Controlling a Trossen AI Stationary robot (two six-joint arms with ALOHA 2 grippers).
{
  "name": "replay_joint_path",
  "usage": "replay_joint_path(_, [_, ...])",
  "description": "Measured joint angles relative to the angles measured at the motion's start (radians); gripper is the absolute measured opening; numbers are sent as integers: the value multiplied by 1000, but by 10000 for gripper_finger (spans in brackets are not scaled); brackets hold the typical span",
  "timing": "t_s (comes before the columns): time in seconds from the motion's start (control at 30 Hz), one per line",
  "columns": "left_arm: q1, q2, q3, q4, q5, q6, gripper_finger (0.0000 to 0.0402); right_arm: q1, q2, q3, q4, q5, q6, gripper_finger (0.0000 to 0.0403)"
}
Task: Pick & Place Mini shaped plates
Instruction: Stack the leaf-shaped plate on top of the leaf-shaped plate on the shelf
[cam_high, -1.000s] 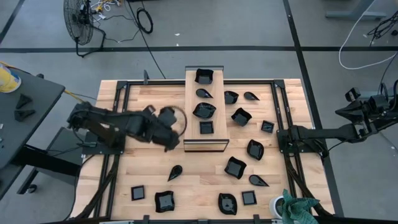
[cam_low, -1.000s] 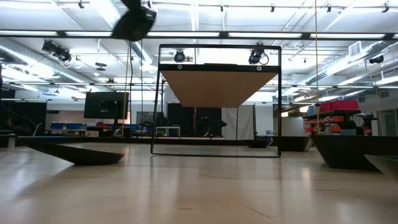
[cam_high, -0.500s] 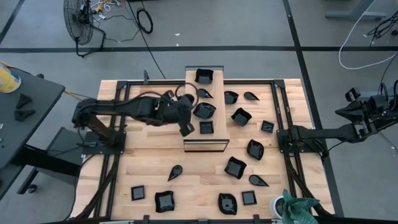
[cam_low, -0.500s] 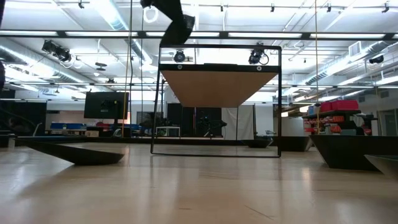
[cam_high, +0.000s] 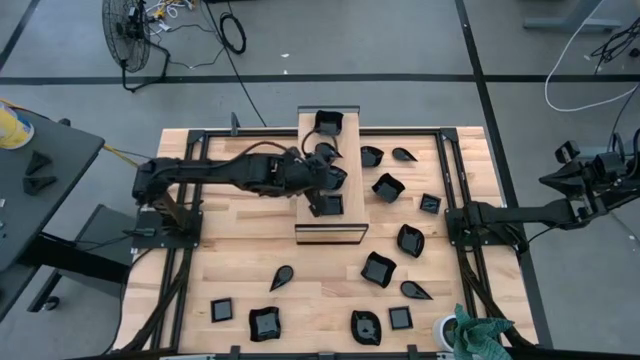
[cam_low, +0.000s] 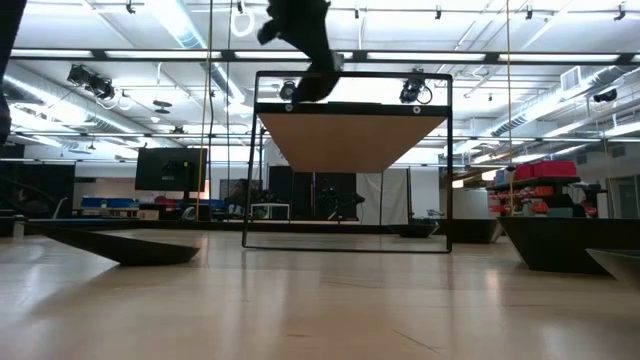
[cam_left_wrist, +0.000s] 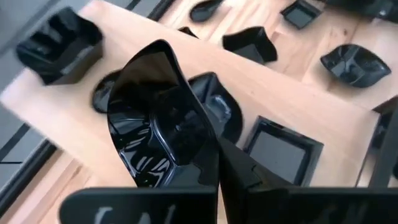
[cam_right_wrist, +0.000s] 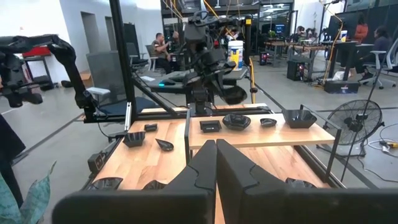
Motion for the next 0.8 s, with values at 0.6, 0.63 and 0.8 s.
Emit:
replay_joint_path(0.6, [25,35,1,70,-5,3,3,0,0,-1,-1,0,0,10])
replay_joint_path(0.63, [25,39,1,75,-11,2,3,0,0,-1,-1,0,0,10])
replay_joint_path(0.8, [24,50,2,83,-12,-2,3,0,0,-1,-2,0,0,10])
